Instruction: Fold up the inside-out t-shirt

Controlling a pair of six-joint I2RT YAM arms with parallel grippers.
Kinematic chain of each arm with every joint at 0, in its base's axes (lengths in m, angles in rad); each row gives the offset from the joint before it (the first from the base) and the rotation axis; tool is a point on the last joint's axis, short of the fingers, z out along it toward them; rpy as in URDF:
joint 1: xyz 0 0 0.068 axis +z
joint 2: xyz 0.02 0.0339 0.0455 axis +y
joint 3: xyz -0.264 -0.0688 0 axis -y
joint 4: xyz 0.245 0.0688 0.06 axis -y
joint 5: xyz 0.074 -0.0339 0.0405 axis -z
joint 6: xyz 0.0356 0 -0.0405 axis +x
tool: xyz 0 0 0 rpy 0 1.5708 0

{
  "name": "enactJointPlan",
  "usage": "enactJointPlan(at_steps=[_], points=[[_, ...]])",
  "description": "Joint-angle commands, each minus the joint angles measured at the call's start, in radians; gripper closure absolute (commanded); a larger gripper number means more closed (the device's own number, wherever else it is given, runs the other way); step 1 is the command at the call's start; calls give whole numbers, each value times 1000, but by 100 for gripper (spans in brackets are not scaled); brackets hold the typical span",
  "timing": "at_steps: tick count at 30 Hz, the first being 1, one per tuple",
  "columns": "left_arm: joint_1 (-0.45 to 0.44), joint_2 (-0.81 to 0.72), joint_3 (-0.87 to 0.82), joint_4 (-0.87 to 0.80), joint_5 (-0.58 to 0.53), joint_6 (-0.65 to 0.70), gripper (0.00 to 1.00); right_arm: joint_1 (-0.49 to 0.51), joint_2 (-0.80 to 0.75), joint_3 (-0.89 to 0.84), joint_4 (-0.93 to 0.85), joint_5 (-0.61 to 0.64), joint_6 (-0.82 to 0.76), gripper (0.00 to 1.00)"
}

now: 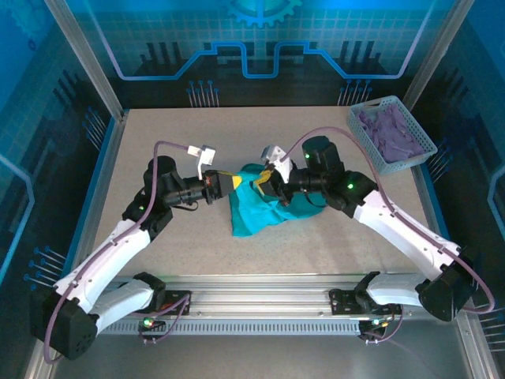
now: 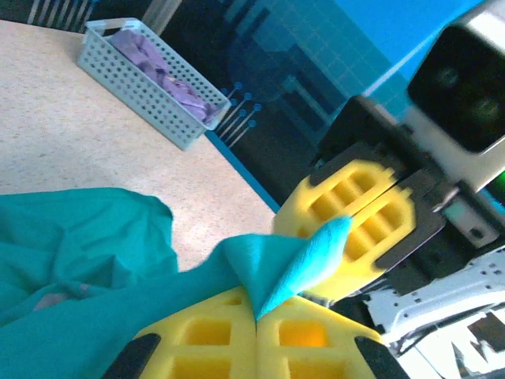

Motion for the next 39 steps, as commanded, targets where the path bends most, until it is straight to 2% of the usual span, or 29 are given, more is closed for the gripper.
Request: enactJointPlan(at_steps=[1, 4, 10, 14, 18, 22, 30, 35, 37, 39], points=[[-8, -19, 38, -97, -130, 57, 89, -13, -9, -17, 114, -219, 131, 100], [-15, -24, 55, -170, -213, 81, 79, -13, 18, -43, 227, -269, 254, 100], [-66, -72, 82, -333, -402, 134, 56, -13, 70, -55, 336, -212, 437, 100], [-102, -111, 88, -402, -479, 135, 48, -14, 100, -42, 330, -181, 468, 100], [-152, -134, 103, -445, -534, 147, 45, -15, 113, -31, 317, -162, 477, 100], [-190, -118, 128, -453, -549, 175, 47, -16, 122, -22, 300, -157, 472, 100], [-193, -7, 185, -391, -513, 208, 64, -16, 116, -20, 275, -151, 462, 100], [-193, 40, 202, -383, -520, 224, 66, -17, 111, -22, 275, -151, 458, 100], [-193, 53, 203, -370, -522, 224, 72, -18, 112, -24, 275, -156, 458, 100], [-191, 62, 205, -360, -536, 224, 83, -19, 109, -31, 271, -151, 452, 100]])
